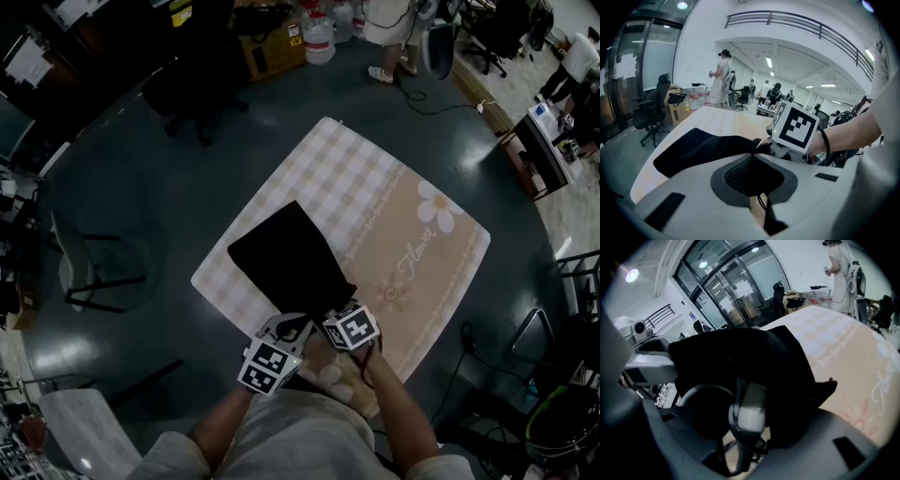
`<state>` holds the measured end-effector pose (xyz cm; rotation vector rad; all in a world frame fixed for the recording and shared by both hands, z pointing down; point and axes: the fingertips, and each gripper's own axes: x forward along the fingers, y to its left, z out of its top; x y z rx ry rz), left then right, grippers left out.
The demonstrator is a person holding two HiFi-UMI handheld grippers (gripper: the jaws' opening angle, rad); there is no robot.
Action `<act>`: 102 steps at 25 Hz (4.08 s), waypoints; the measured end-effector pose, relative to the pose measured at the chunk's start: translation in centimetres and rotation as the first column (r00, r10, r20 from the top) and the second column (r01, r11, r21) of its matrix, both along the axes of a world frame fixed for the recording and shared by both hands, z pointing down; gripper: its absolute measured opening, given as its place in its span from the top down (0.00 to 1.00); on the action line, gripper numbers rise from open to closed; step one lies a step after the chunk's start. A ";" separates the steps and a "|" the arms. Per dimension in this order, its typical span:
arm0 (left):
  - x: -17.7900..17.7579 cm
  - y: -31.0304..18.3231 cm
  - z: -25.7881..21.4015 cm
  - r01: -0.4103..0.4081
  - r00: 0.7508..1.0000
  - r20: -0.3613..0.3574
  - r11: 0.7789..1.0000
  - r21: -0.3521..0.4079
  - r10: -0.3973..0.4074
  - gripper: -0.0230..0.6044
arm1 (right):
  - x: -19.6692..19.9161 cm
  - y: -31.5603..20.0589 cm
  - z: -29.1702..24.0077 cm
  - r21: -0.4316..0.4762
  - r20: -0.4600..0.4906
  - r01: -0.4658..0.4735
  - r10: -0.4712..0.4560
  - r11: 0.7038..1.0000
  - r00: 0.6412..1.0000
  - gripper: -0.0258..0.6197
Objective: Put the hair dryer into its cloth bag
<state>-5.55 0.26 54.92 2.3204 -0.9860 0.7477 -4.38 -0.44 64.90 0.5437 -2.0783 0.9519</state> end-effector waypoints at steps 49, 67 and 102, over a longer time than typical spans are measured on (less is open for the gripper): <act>0.0 -0.4 -0.6 -0.010 1.000 -0.004 1.000 0.003 0.010 0.93 | -1.8 -2.8 0.2 -0.048 0.078 -0.061 0.065 0.997 0.995 0.61; -0.5 -0.1 -0.1 -0.015 1.000 -0.006 1.000 -0.017 0.014 0.94 | -2.9 -3.9 0.9 -0.087 0.117 -0.115 0.125 0.989 0.985 0.61; -3.1 -0.4 1.4 0.077 0.997 -0.014 0.996 -0.038 -0.078 0.93 | -3.8 -4.8 1.1 -0.032 0.134 -0.184 0.187 0.982 0.973 0.59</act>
